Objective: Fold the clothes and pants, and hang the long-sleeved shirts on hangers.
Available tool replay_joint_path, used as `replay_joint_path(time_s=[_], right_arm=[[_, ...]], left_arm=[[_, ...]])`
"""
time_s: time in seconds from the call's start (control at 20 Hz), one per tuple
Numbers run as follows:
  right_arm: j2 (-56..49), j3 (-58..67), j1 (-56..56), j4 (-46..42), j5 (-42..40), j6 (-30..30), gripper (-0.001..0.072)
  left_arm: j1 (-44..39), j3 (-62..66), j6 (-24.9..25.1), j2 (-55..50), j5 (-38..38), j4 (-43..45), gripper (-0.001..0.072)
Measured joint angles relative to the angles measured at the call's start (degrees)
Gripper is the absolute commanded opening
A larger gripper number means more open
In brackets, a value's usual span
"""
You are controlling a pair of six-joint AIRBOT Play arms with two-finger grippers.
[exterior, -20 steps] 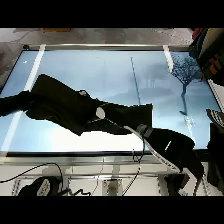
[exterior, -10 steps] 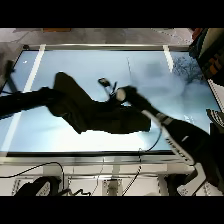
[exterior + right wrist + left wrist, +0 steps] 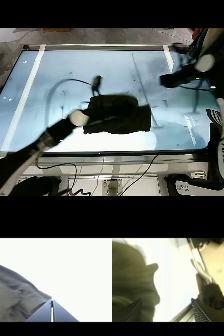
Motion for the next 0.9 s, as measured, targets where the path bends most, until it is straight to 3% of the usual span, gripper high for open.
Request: replay_joint_path(time_s=[0.25, 0.4, 0.45, 0.5, 0.55, 0.65, 0.8, 0.85, 0.9], right_arm=[[2.1, -3.8, -12.1, 1.2, 1.9, -2.1, 0.0038], [2.4, -13.2, -17.6, 10.6, 2.6, -10.8, 0.0041], [2.5, -17.2, -18.6, 14.8, 2.9, -14.8, 0.0157], [2.5, -21.6, -19.4, 19.4, 3.0, -19.0, 0.0479], [2.5, -25.6, -19.6, 22.9, 2.7, -22.3, 0.0667], [2.5, -33.1, -19.4, 27.0, -0.1, -25.9, 0.0683], [1.5, -41.5, -17.3, 29.9, -5.7, -25.9, 0.0682], [0.8, -43.1, -16.2, 30.6, -6.9, -25.7, 0.0682], [-0.2, -44.4, -15.0, 31.4, -7.8, -25.4, 0.0682]], left_arm=[[-5.6, 0.0, 0.3, -2.6, 5.1, 0.0, 0.0697], [-3.1, 0.0, 0.4, -1.5, 6.3, 0.2, 0.0697], [-1.8, 0.0, 0.4, -1.0, 6.4, 0.2, 0.0697], [-0.5, 0.0, 0.4, -0.5, 6.5, 0.2, 0.0697], [0.8, 0.0, 0.4, -0.1, 6.7, 0.2, 0.0697], [3.0, 0.0, 0.5, 0.4, 6.7, 0.2, 0.0697], [4.9, 0.0, 0.5, 0.8, 6.7, 1.2, 0.0668], [5.2, 0.0, 0.5, 0.8, 6.6, 2.9, 0.0486], [5.5, 0.0, 0.5, 0.8, 6.6, 5.4, 0.0133]])
